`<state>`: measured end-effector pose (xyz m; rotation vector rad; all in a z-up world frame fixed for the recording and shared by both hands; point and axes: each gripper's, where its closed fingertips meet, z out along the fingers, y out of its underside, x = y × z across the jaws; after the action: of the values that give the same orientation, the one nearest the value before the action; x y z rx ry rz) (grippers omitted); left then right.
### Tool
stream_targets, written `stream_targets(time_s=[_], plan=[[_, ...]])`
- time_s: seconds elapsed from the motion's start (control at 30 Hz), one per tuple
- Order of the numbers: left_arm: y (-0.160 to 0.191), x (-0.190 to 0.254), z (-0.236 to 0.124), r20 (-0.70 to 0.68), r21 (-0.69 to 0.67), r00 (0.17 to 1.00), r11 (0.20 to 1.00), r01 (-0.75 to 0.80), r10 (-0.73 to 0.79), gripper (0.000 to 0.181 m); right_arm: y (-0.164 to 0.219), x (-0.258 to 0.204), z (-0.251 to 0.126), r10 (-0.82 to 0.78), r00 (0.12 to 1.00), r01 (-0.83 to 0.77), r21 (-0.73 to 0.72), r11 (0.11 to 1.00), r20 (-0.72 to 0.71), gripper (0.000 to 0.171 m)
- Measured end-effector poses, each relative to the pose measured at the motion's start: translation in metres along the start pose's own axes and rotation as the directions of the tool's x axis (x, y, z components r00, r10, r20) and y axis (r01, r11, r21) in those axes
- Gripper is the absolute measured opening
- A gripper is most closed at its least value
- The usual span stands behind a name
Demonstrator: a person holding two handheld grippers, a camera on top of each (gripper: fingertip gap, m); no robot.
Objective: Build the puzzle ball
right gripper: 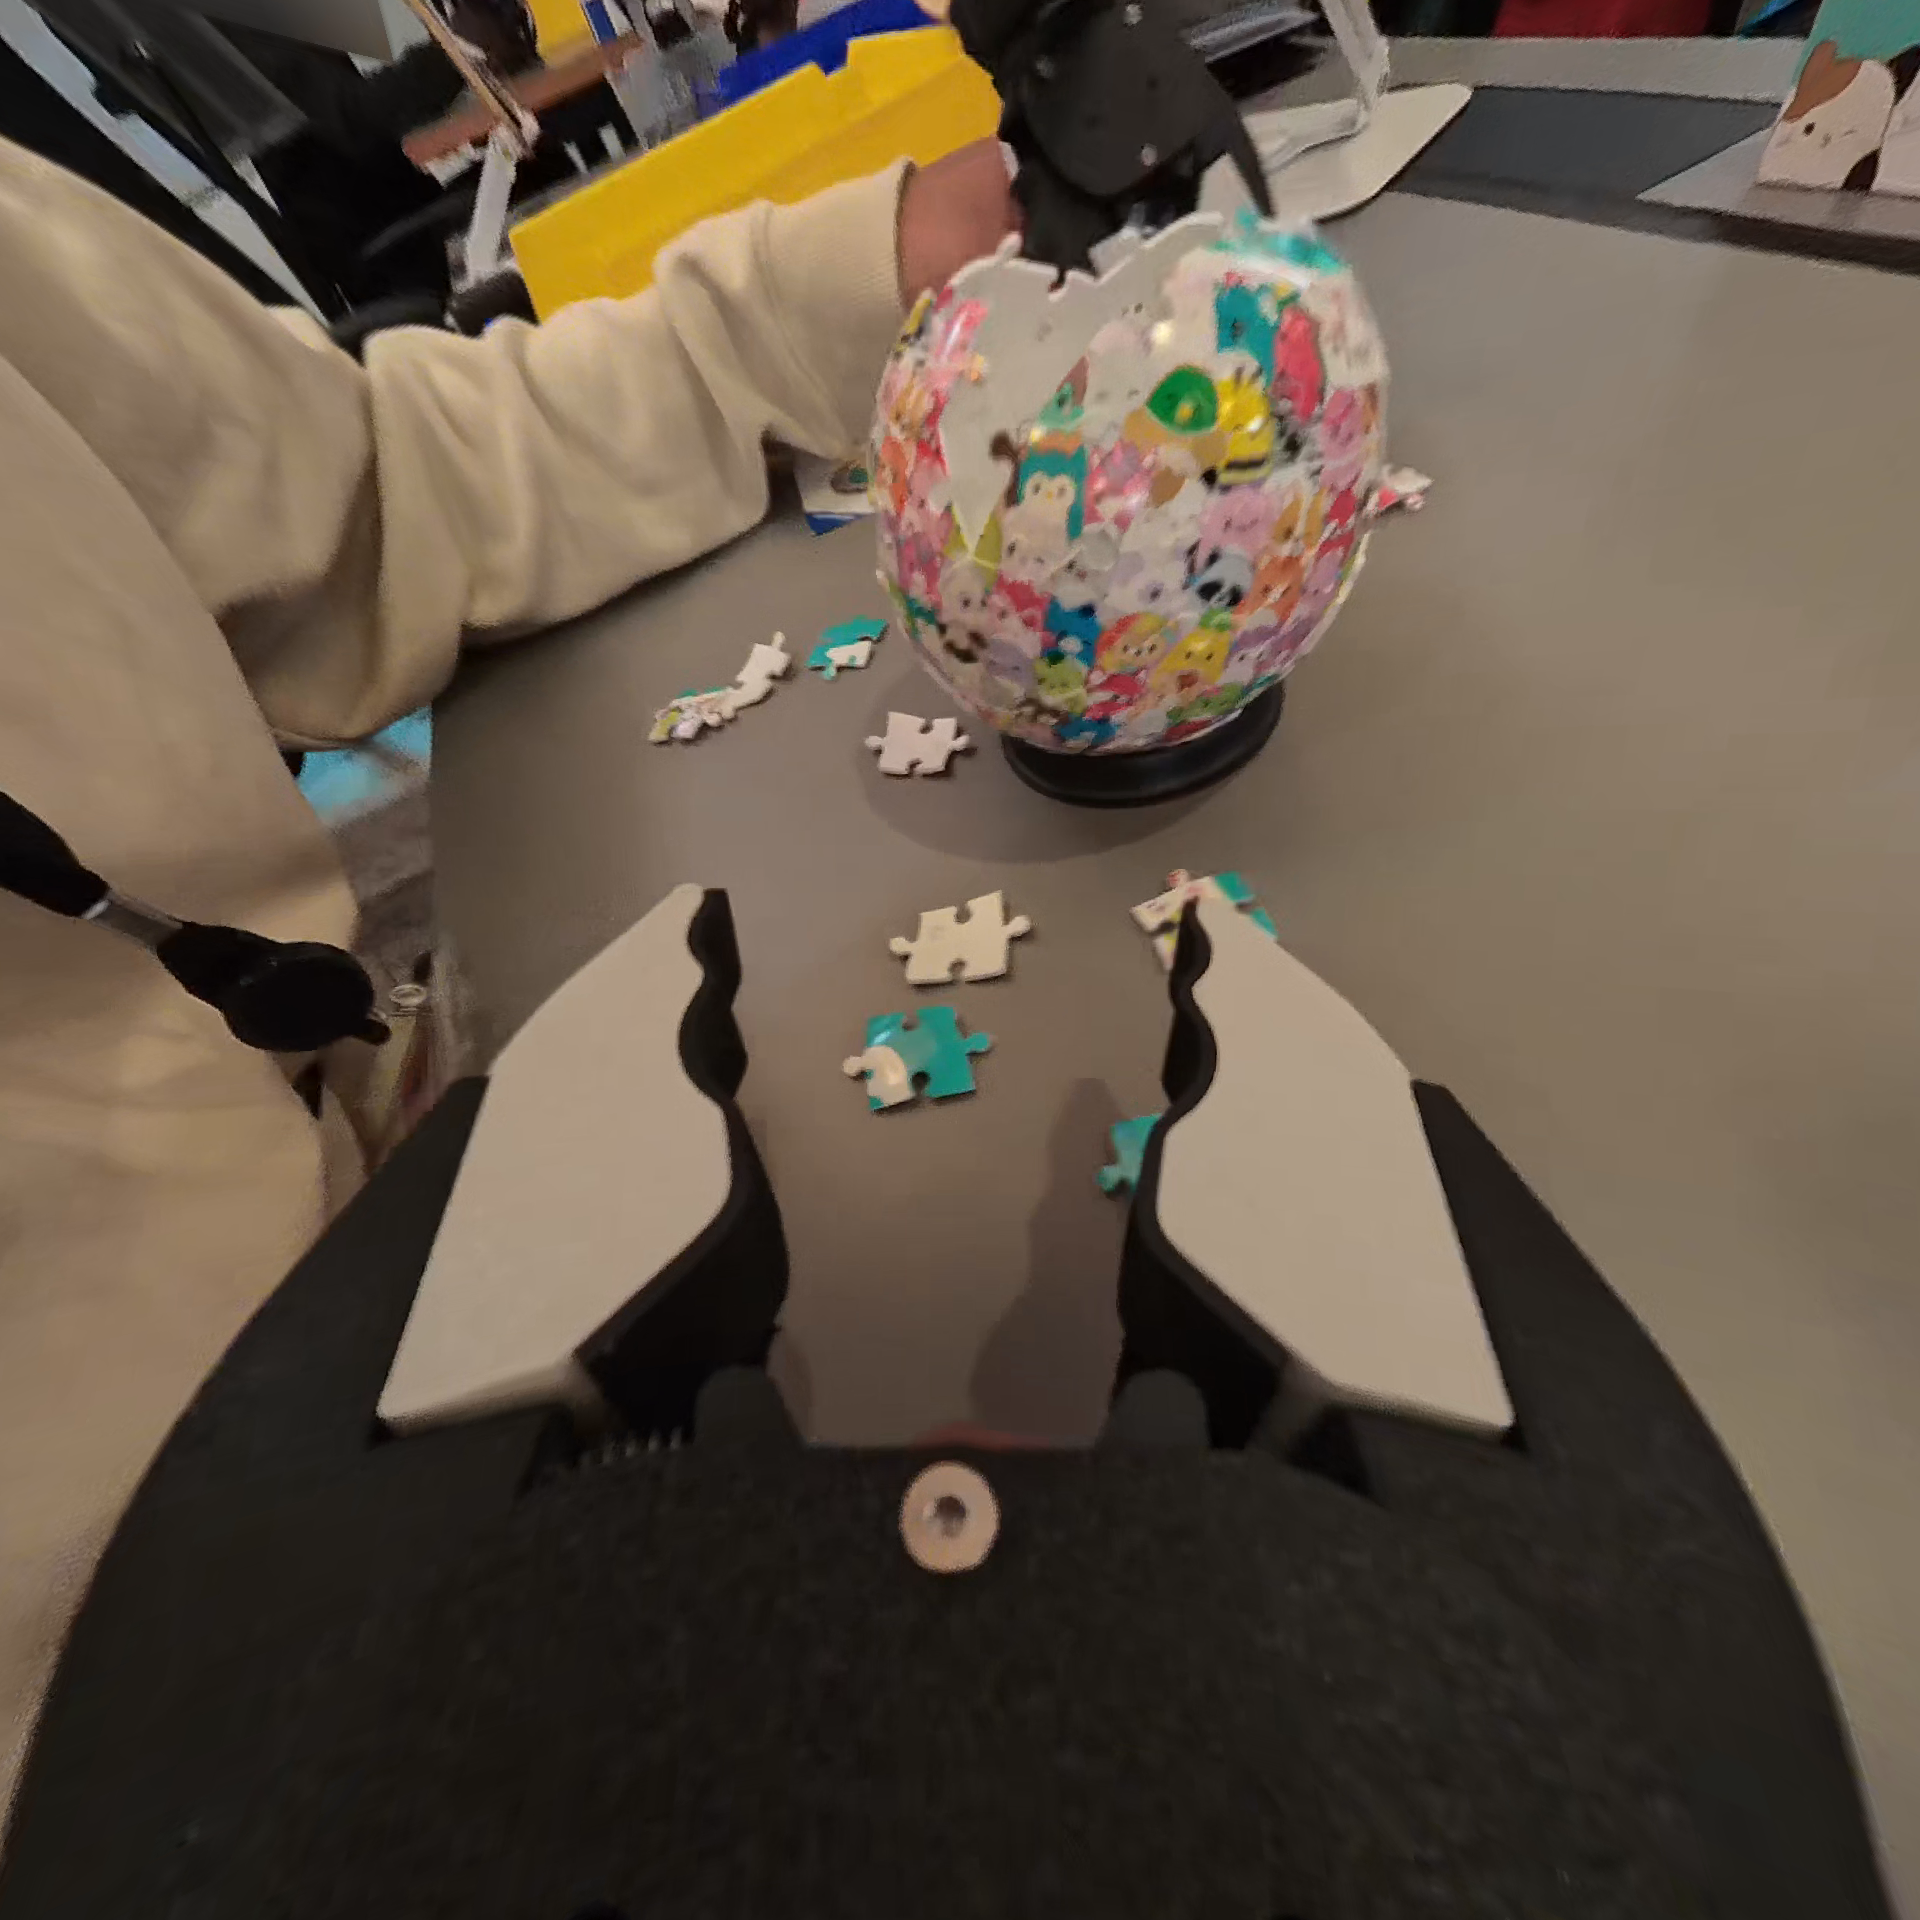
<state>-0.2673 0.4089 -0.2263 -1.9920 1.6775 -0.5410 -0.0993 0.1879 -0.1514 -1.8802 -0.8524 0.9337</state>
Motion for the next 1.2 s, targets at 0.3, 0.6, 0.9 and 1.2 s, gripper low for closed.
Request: stream_targets(time_s=[0.3, 0.6, 0.9, 1.2], plan=[[0.029, 0.13, -0.075, -0.031, 0.137, 0.996, 0.987, 0.087, -0.083, 0.036, -0.134, 0.153, 0.061, -0.452, 0.892, 0.438, -0.243, 0.865, 0.0, 0.051], [0.08, 0.197, -0.107, 0.05, 0.161, 0.965, 0.956, 0.247, -0.258, 0.036, -0.058, 0.139, 0.206, -0.384, 0.736, 0.634, -0.368, 0.68, 0.557, 0.048], [0.089, 0.217, -0.107, 0.026, 0.175, 0.946, 0.933, 0.313, -0.323, 0.036, -0.046, 0.182, 0.174, -0.413, 0.863, 0.505, -0.536, 0.676, 0.292, 0.025], [0.055, 0.235, -0.104, -0.003, 0.272, 0.929, 0.894, 0.356, -0.369, 0.035, 0.024, 0.03, 0.007, -0.288, 0.954, 0.204, -0.532, 0.822, -0.08, 0.024]])
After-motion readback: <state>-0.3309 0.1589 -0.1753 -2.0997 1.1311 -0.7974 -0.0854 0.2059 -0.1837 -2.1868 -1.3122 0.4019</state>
